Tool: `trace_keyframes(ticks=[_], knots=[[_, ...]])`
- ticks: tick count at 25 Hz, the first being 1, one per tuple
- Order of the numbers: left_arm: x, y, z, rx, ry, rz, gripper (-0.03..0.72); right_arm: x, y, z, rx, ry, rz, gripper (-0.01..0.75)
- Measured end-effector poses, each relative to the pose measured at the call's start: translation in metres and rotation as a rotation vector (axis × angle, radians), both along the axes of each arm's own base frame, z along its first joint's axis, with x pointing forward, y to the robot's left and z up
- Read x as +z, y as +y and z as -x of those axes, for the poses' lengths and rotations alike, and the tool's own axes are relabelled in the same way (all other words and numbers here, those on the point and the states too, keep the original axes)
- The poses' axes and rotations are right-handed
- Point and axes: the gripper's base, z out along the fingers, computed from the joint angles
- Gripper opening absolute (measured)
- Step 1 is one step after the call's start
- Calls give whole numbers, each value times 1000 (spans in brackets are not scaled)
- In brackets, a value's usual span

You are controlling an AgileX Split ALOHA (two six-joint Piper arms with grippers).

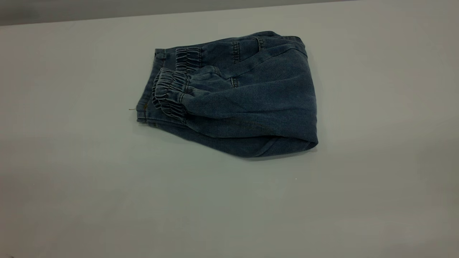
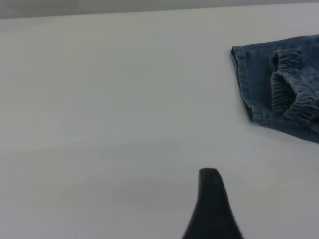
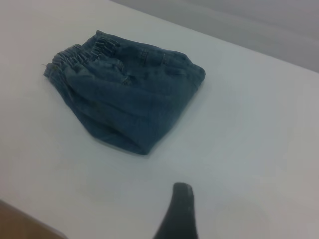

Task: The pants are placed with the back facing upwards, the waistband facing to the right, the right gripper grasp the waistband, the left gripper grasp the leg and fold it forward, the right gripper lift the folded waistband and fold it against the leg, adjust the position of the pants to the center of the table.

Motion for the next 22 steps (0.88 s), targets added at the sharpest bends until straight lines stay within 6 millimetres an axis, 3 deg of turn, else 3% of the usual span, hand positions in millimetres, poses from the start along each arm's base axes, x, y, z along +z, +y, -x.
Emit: trace_keyframes(ticks=[10,22], knots=[[0,0,0,1,0,-2,462,0,-2,-1,-20,-4,15,580],[0,0,0,1,0,-2,462,-1,-26,-5,-350,10,-65,580]])
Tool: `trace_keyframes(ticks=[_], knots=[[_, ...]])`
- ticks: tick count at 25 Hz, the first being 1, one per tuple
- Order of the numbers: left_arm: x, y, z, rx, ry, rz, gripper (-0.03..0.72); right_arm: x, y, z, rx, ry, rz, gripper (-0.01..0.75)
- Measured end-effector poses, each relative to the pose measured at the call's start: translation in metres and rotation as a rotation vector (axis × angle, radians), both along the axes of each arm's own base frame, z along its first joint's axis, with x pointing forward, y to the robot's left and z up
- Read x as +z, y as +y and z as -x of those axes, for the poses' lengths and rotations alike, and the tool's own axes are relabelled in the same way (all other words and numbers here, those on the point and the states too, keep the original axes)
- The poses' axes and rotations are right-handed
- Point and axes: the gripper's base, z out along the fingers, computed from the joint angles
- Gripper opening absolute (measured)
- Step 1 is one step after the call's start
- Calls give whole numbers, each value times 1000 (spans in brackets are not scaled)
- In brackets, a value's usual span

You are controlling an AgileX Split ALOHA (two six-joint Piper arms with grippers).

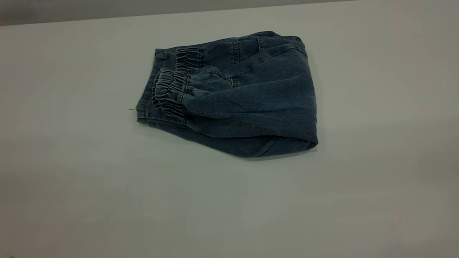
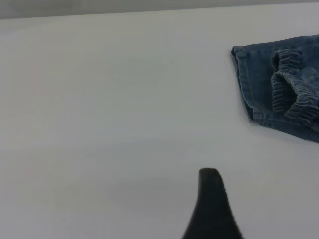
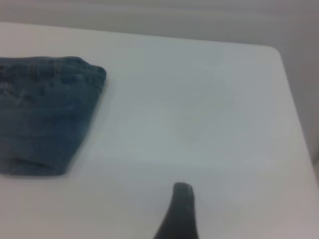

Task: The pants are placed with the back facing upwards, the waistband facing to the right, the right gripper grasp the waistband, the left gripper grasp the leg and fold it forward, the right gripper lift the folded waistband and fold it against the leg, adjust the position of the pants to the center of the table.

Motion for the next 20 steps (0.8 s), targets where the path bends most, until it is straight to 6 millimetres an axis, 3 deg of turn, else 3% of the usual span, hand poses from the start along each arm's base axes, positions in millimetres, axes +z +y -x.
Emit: trace_keyframes(ticks=[20], knots=[[0,0,0,0,1,0,462,0,1,0,14,0,13,580]])
